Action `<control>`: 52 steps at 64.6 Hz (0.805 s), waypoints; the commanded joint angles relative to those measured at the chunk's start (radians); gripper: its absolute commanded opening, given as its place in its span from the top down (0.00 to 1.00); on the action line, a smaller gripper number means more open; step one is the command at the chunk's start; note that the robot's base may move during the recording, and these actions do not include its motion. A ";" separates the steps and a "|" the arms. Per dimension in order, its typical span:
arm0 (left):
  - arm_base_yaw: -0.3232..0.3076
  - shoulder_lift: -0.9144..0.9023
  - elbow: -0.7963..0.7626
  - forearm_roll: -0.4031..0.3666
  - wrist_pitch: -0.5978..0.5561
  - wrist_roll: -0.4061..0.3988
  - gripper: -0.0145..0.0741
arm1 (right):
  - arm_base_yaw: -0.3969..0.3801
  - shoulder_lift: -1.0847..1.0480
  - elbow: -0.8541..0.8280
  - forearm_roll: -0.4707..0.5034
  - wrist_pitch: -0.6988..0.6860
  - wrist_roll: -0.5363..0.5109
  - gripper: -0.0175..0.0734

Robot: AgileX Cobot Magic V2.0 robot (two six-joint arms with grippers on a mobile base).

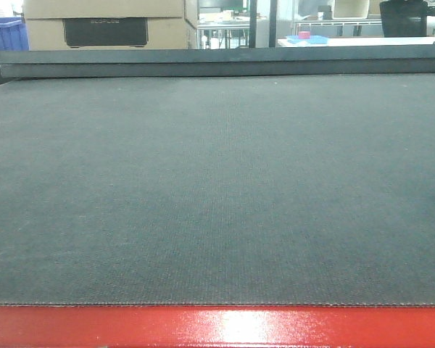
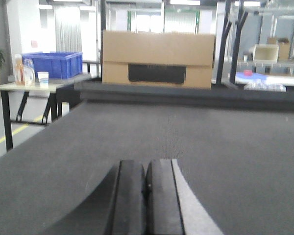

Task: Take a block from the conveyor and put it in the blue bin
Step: 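Lower left gripper toward green block, right gripper toward blue block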

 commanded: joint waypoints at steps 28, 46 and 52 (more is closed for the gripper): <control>-0.023 0.182 -0.615 -0.016 0.445 -0.005 0.73 | 0.002 0.201 -0.618 -0.008 0.429 -0.002 0.90; -0.037 0.398 -0.758 -0.016 0.616 -0.005 0.19 | 0.002 0.487 -0.731 -0.008 0.566 -0.002 0.26; -0.058 0.418 -0.758 -0.005 0.616 -0.005 0.15 | 0.002 0.545 -0.731 -0.021 0.566 -0.002 0.18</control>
